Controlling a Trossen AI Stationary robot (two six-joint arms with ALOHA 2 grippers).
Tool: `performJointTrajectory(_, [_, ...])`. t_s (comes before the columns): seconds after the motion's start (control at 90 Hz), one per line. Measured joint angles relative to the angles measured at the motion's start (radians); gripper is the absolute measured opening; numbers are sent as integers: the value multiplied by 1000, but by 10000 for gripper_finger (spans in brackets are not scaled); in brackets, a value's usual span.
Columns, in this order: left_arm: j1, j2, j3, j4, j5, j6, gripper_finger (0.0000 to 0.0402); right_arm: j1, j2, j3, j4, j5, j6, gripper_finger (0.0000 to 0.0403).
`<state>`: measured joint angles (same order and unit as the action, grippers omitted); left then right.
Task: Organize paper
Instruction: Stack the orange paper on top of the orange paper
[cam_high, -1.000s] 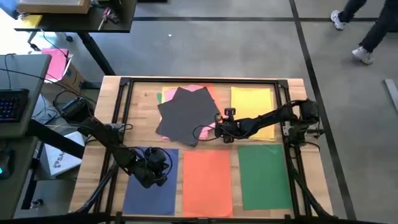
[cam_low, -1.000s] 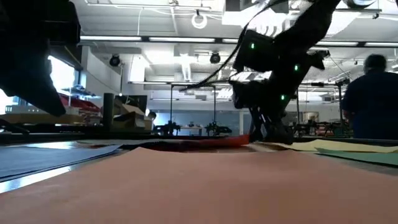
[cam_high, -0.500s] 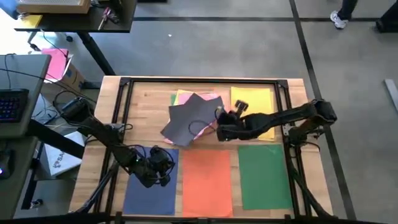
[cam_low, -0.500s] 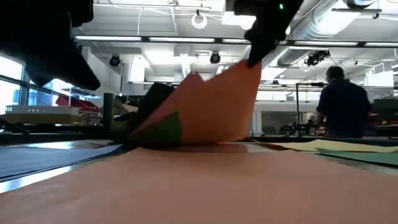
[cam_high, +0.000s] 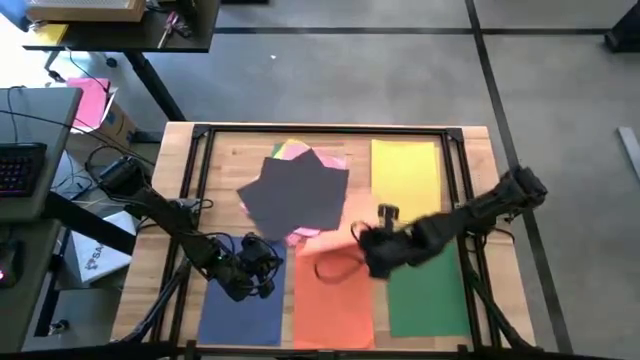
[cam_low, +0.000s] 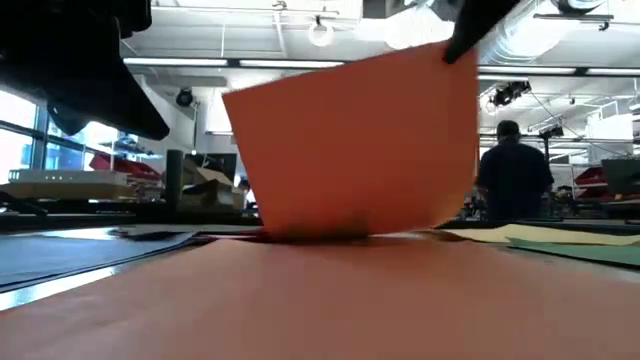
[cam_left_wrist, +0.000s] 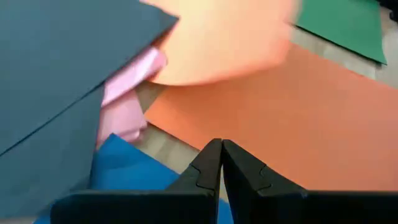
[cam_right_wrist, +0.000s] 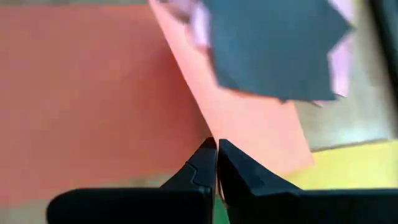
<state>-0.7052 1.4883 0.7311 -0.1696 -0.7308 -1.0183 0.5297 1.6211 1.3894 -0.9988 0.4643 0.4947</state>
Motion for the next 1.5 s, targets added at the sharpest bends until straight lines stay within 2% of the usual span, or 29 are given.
performJointTrajectory(0.233, [0, 0, 0, 15, -4, -1, 0, 204, 16, -83, 281, -4, 73, 0])
performJointTrajectory(0.467, [-1, 0, 0, 44, 70, -1, 0, 349, 137, -115, 530, 24, -32, 0])
performJointTrajectory(0.778, [-2, 0, 0, 63, 75, -22, 0, 384, 294, -116, 648, 23, -160, 0])
performJointTrajectory(0.967, [19, 3, 0, 66, 165, -28, 0, 378, 305, -116, 764, -37, -304, 0])
performJointTrajectory(1.133, [54, 40, 0, 97, 197, -26, 0, 370, 305, -116, 736, -179, -348, 0])
performJointTrajectory(1.256, [78, 94, 0, 139, 254, -17, 0, 367, 307, -116, 608, -243, -370, 0])
performJointTrajectory(1.344, [88, 128, -1, 185, 293, 1, 0, 365, 307, -116, 513, -216, -406, 0])
performJointTrajectory(1.5, [102, 145, -1, 223, 348, 52, 0, 350, 305, -95, 428, -90, -510, 0])
